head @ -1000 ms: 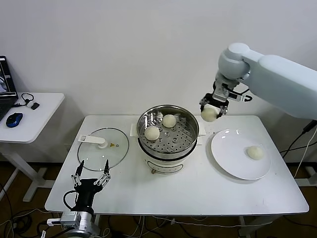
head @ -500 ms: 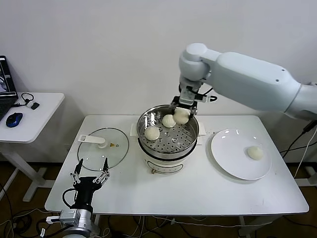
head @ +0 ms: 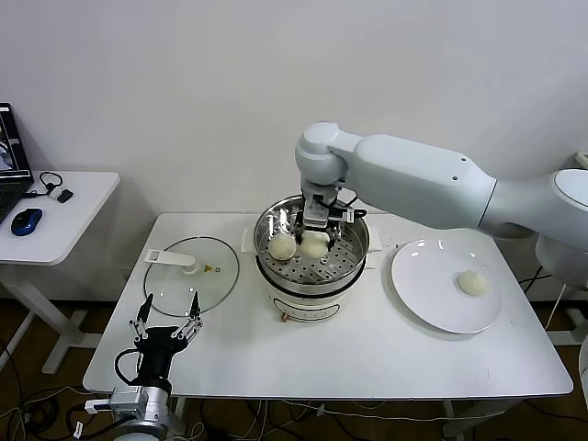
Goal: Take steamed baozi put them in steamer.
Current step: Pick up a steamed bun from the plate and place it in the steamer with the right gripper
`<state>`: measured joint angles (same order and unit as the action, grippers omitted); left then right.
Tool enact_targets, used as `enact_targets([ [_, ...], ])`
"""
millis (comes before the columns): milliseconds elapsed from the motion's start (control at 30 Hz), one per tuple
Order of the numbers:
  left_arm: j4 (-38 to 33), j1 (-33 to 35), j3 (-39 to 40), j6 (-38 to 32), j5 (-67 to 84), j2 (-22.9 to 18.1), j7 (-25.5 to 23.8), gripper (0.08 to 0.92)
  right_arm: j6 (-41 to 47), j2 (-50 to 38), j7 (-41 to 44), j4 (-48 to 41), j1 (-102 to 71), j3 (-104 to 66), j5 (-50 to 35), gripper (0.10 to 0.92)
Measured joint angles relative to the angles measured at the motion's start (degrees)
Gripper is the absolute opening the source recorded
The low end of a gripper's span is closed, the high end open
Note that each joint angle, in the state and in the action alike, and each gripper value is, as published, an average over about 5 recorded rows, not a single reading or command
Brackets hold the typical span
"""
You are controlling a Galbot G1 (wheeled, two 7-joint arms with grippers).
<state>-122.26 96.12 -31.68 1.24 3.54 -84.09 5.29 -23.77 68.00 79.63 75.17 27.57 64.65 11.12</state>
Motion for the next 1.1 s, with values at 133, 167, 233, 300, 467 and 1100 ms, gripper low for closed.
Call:
enact_targets([
  [133,0.0,0.1,-0.2,0.0,0.0,0.0,0.0,0.823,0.0,0.3,0.0,0.0,-1.6,0.0,0.7,0.662],
  [167,0.0,0.2,-0.2,0.0,0.0,0.0,0.0,0.823,0.0,0.4,0.0,0.0,-1.9,0.1,0.8,0.662],
  [233,0.0,0.2,-0.2,-0.1,0.1,0.0,0.0,0.823,0.0,0.6,0.0,0.0,-2.5,0.1,1.1,0.662],
  [300,0.0,0.2,-0.1,-0.1,0.1,0.0,0.0,0.823,-0.1,0.9,0.0,-0.1,-3.1,0.1,1.4,0.662],
  [467,0.1,0.2,0.1,-0.2,0.2,-0.1,0.1,0.823,-0.1,1.4,-0.1,-0.2,-4.1,0.1,1.8,0.666],
  [1100,0.3,-0.1,0.2,0.0,1.1,-0.1,0.3,0.823,-0.8,1.4,0.1,-1.3,-6.1,-0.4,3.6,0.662],
])
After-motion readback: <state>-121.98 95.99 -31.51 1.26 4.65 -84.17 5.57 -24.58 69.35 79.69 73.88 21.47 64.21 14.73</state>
